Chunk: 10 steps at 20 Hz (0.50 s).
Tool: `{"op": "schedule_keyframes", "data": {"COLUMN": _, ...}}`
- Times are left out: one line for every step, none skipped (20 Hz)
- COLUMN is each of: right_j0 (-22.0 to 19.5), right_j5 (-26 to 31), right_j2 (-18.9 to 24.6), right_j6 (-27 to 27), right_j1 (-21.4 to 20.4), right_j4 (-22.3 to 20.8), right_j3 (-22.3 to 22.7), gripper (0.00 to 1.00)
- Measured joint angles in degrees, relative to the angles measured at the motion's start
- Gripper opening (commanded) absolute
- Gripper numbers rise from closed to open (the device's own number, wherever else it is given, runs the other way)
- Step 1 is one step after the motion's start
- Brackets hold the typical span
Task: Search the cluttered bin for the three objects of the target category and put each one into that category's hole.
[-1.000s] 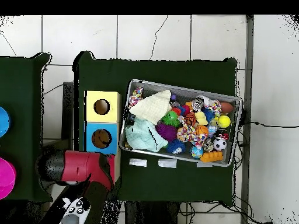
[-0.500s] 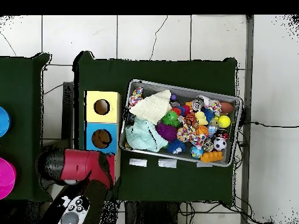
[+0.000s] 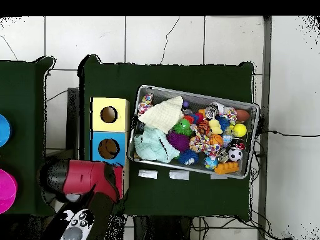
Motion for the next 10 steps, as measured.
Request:
{"op": "schedule_keyframes", "data": {"right_j0": -0.1, "right_j5": 0.0, "right_j2": 0.0, "right_j6": 0.0, "right_j1": 0.1, "right_j4": 0.0, "right_j3": 0.0, "gripper": 0.0}}
{"op": "schedule_keyframes", "data": {"right_j0": -0.1, "right_j5": 0.0, "right_j2": 0.0, "right_j6": 0.0, "right_j1": 0.2, "right_j4": 0.0, "right_j3": -0.1, "gripper": 0.0}}
{"op": "schedule_keyframes", "data": {"right_j0": -0.2, "right_j5": 0.0, "right_j2": 0.0, "right_j6": 0.0, "right_j1": 0.3, "right_j4": 0.0, "right_j3": -0.1, "gripper": 0.0}}
{"op": "schedule_keyframes", "data": {"right_j0": -0.3, "right_j5": -0.1, "right_j2": 0.0, "right_j6": 0.0, "right_j1": 0.4, "right_j4": 0.0, "right_j3": -0.1, "gripper": 0.0}}
{"op": "schedule_keyframes", "data": {"right_j0": -0.5, "right_j5": -0.5, "right_j2": 0.0, "right_j6": 0.0, "right_j1": 0.5, "right_j4": 0.1, "right_j3": -0.2, "gripper": 0.0}}
{"op": "schedule_keyframes", "data": {"right_j0": -0.6, "right_j5": -0.8, "right_j2": 0.0, "right_j6": 0.0, "right_j1": 0.6, "right_j4": 0.1, "right_j3": -0.2, "gripper": 0.0}}
{"op": "schedule_keyframes", "data": {"right_j0": -0.9, "right_j5": -1.9, "right_j2": 0.0, "right_j6": 0.0, "right_j1": 0.9, "right_j4": 0.2, "right_j3": -0.2, "gripper": 0.0}}
{"op": "schedule_keyframes", "data": {"right_j0": -1.0, "right_j5": -2.6, "right_j2": 0.0, "right_j6": 0.0, "right_j1": 1.0, "right_j4": 0.1, "right_j3": -0.2, "gripper": 0.0}}
{"op": "schedule_keyframes", "data": {"right_j0": -1.1, "right_j5": -3.4, "right_j2": 0.0, "right_j6": 0.0, "right_j1": 1.1, "right_j4": 0.1, "right_j3": -0.1, "gripper": 0.0}}
{"op": "schedule_keyframes", "data": {"right_j0": -1.1, "right_j5": -4.6, "right_j2": 0.0, "right_j6": 0.0, "right_j1": 1.4, "right_j4": 0.1, "right_j3": -0.1, "gripper": 0.0}}
